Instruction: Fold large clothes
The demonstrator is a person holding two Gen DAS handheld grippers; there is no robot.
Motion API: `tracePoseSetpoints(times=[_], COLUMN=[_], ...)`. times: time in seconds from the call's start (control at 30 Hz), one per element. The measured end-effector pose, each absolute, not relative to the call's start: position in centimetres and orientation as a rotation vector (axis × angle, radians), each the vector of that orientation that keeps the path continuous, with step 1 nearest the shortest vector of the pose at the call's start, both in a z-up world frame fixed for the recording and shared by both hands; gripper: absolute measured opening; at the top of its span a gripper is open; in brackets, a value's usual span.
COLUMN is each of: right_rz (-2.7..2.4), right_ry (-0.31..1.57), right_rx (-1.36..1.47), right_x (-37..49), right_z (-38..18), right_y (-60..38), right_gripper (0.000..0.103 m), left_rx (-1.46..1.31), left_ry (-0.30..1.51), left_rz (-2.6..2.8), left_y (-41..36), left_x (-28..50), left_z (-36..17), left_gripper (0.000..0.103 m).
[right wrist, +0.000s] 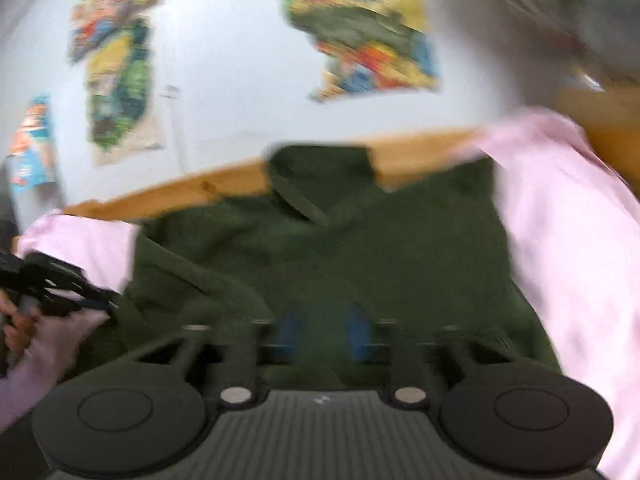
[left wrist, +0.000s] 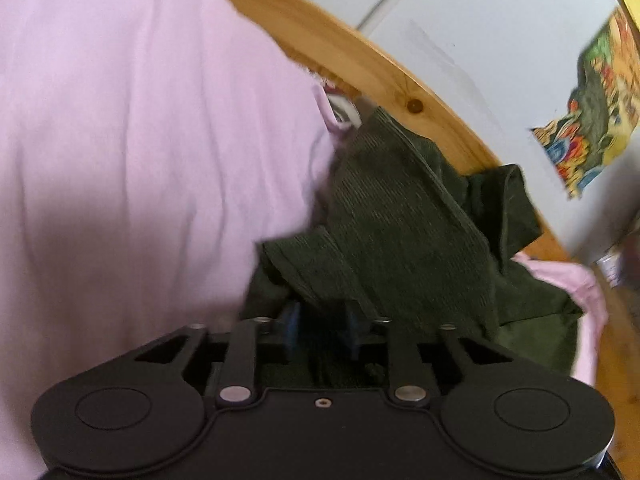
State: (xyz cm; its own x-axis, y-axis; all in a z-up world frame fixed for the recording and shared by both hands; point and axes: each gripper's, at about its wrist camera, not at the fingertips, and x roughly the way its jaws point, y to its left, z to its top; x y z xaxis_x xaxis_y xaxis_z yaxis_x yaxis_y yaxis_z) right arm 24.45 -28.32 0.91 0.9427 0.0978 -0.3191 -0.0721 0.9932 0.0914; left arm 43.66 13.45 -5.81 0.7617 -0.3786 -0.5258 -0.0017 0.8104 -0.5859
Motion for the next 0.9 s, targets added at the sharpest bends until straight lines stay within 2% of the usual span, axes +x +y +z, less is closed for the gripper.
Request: tracePoseSetpoints(times=[0.07, 0.17, 0.2, 0.27, 0.33, 0.37, 0.4, 0.43, 0.47, 0.67, 0.83, 0.87, 0.9], right_rz=[0.205, 0.375, 0.414, 0.465, 0.508, 0.530, 0.550, 0.559, 0.552, 0.441, 0.411, 0.399, 0.372], right_ry=[0.358, 0.439, 0.465, 0.558, 0.665, 0.714, 0.732, 0.736, 0.736, 0.509, 0.536, 0.544, 0.544], right_rx=[0.089, 0.096, 0.088, 0.062, 0.076, 0.072, 0.093, 0.084, 0.060, 0.104, 0.070, 0.084, 0.089], right_x=[28.7, 36.3, 38.9, 43.3, 46.8, 48.0, 48.8, 49.4, 49.9, 51.0, 52.1, 51.8, 51.0], right_z=[2.5, 4.0, 4.2, 4.0, 3.2, 2.9, 2.6, 2.6, 2.6, 5.7, 4.5, 4.2, 4.1], right_y=[-26.3, -23.1, -21.8, -19.2, -17.0, -16.1, -15.2, -14.5, -13.9, -14.7, -14.7, -15.1, -16.0], right_gripper=[0.060, 0.061, 0.061, 0.062, 0.061, 0.060, 0.047, 0.010, 0.004, 0.003, 0.006, 0.014, 0.038], left_rx=[-0.641, -0.724, -0.756, -0.834, -0.859, -0.848, -0.835, -0.828, -0.826, -0.808, -0.770, -0.757, -0.740], left_ry=[0.678, 0.688, 0.692, 0.684, 0.665, 0.650, 0.630, 0.608, 0.589, 0.470, 0.510, 0.525, 0.535], left_rz=[-0.227, -0.174, -0.150, -0.146, -0.163, -0.167, -0.166, -0.163, -0.155, -0.084, -0.053, -0.028, -0.009], left_y=[14.0, 14.7, 14.9, 15.3, 15.2, 15.0, 15.0, 14.9, 15.0, 16.1, 15.9, 15.8, 15.6], left_x=[44.2, 45.7, 46.0, 46.0, 45.7, 45.5, 45.2, 45.0, 44.7, 42.4, 43.7, 43.7, 43.6], left_z=[-6.1, -7.1, -7.4, -8.1, -8.4, -8.3, -8.2, -8.1, -7.9, -7.0, -6.8, -6.8, -6.7], left_gripper=[0.040, 0.038, 0.035, 0.019, 0.007, 0.004, 0.003, 0.003, 0.002, 0.002, 0.004, 0.008, 0.011])
